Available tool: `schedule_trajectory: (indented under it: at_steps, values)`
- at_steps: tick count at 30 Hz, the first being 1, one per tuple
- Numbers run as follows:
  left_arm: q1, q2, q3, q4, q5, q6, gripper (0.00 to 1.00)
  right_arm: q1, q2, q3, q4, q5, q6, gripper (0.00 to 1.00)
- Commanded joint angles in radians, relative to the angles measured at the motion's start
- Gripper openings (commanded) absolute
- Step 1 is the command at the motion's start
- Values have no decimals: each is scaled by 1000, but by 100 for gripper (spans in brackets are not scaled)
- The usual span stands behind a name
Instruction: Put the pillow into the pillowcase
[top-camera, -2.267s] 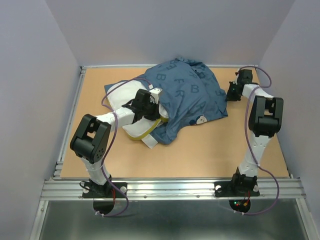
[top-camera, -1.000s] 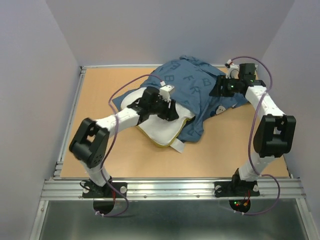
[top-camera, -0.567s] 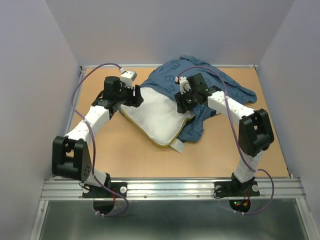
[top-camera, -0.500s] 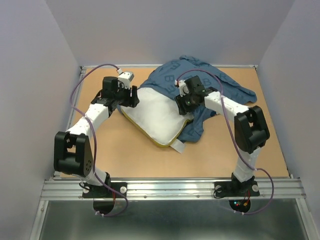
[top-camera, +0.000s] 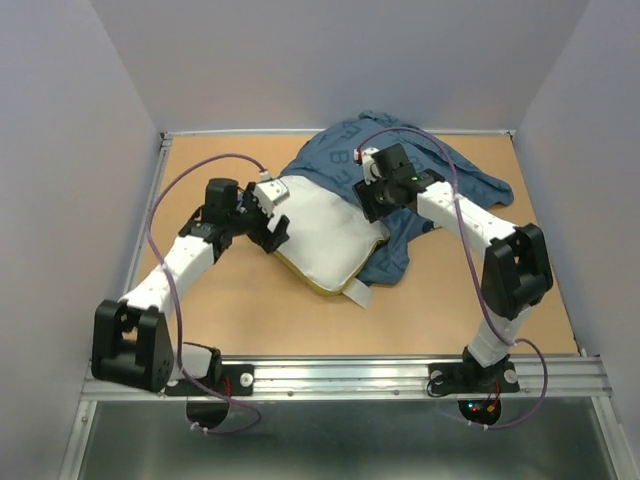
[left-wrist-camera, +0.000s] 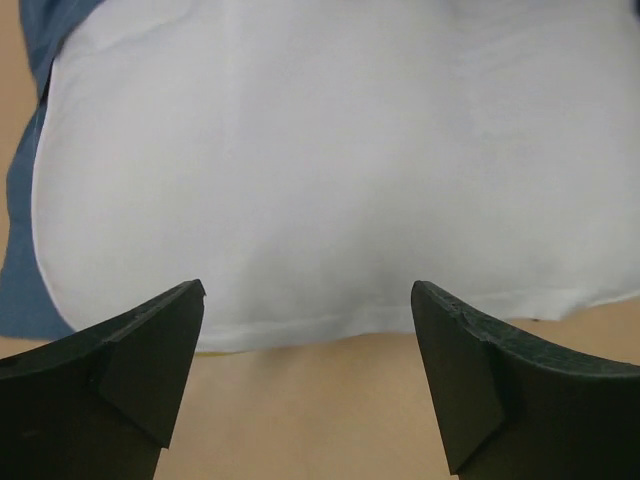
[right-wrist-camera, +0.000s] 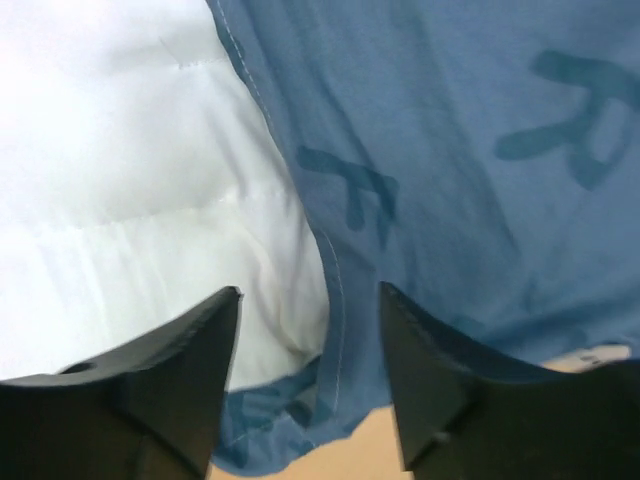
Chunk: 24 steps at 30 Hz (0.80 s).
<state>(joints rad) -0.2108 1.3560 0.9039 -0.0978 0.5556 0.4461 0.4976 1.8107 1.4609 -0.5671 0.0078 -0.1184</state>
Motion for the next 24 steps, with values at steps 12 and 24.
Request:
schedule_trajectory:
  at_steps: [12,24]
  values:
    - [-705,-39,-1,66,-347,445,99,-227,-309,-264,-163,-158,115,89]
    - [-759,360,197,121,-690,151,99,-283,-272,-450,-108,-396,209,91]
